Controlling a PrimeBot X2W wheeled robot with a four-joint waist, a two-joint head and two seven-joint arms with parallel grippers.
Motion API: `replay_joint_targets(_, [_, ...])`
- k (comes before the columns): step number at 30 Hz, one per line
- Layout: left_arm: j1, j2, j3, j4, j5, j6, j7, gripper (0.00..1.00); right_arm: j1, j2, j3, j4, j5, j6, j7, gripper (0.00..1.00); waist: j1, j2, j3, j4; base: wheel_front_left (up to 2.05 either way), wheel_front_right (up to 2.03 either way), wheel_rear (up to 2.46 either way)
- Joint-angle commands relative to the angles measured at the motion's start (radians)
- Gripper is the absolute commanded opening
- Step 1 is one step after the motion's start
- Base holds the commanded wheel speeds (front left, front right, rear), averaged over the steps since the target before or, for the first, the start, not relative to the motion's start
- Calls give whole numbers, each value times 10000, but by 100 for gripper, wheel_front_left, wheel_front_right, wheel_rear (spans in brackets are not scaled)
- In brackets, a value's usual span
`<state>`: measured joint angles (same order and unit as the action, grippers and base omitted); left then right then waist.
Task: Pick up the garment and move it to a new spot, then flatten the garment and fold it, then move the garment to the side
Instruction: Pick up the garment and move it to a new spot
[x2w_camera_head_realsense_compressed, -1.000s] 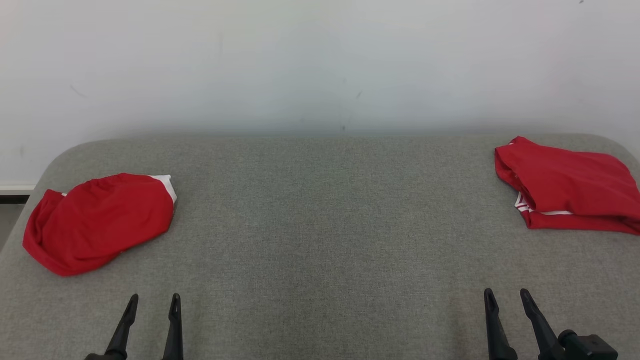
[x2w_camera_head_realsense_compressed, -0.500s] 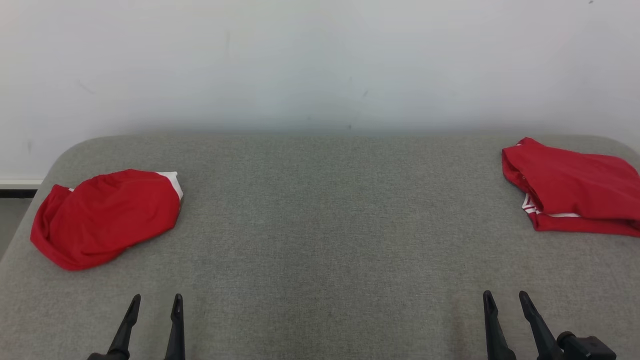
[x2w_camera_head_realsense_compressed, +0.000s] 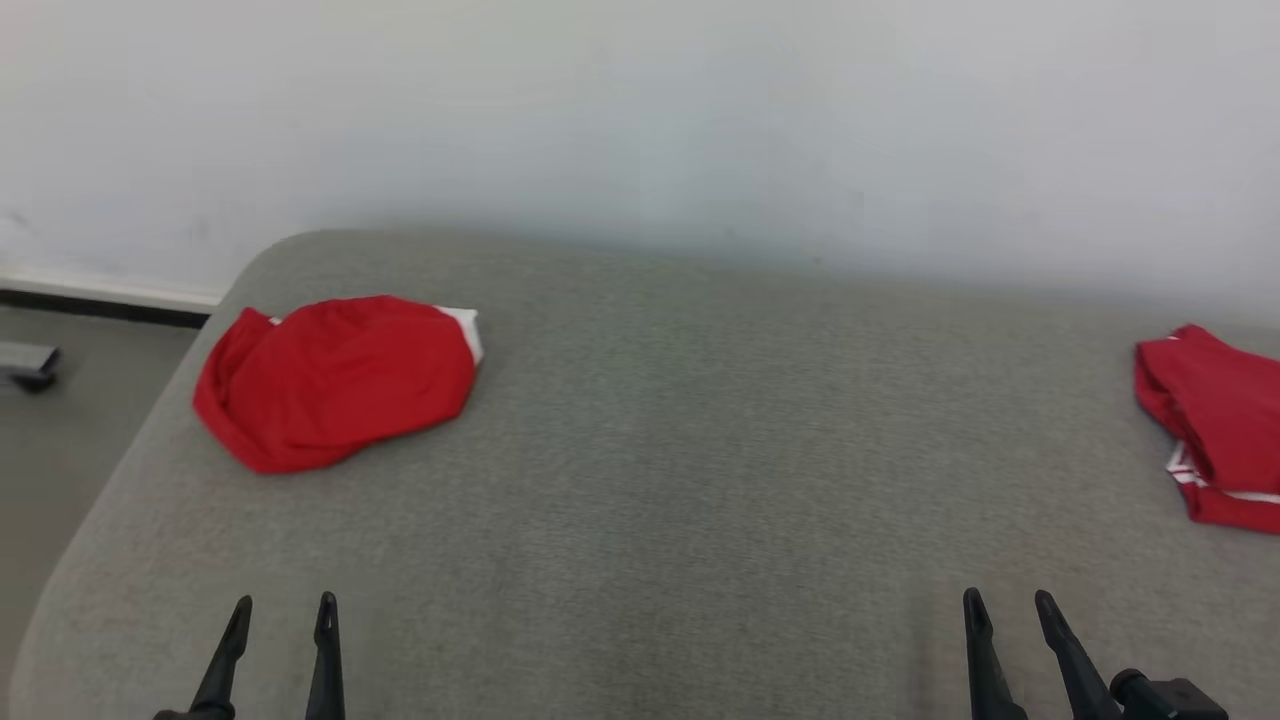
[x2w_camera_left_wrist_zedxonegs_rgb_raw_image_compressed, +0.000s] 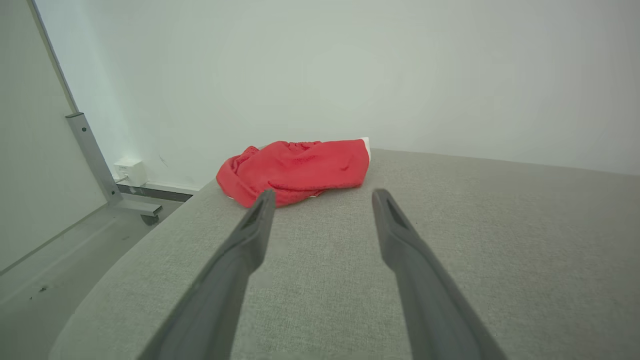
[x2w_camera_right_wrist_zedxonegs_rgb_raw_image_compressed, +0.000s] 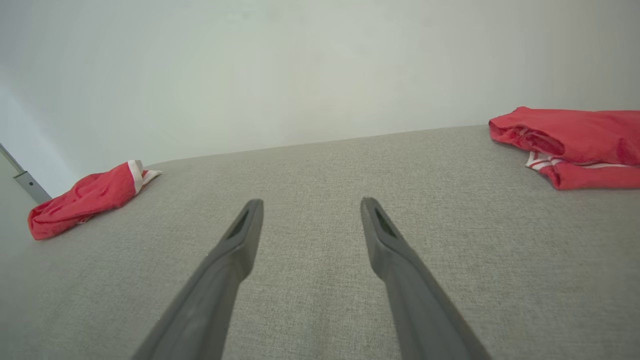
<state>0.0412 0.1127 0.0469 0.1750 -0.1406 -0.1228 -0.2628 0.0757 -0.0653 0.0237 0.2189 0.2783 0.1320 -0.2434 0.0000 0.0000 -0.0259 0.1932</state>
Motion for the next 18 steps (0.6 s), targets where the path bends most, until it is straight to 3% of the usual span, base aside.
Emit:
replay_joint_targets(1, [36, -20, 67, -11, 81, 44, -27, 100, 3, 37, 20, 1, -13, -29, 6, 100, 0, 0, 21, 821, 0, 0, 0])
replay_joint_targets(10, [69, -80, 365, -33, 95, 60, -27, 100, -249, 8, -30, -71, -79, -29, 73, 100, 0, 0, 267, 2172, 0, 0, 0])
replay_joint_targets(18, [168, -196, 549, -217, 114, 143, -29, 100, -335, -88, -28, -48, -145, -29, 105, 100, 0, 0, 446, 2863, 0, 0, 0])
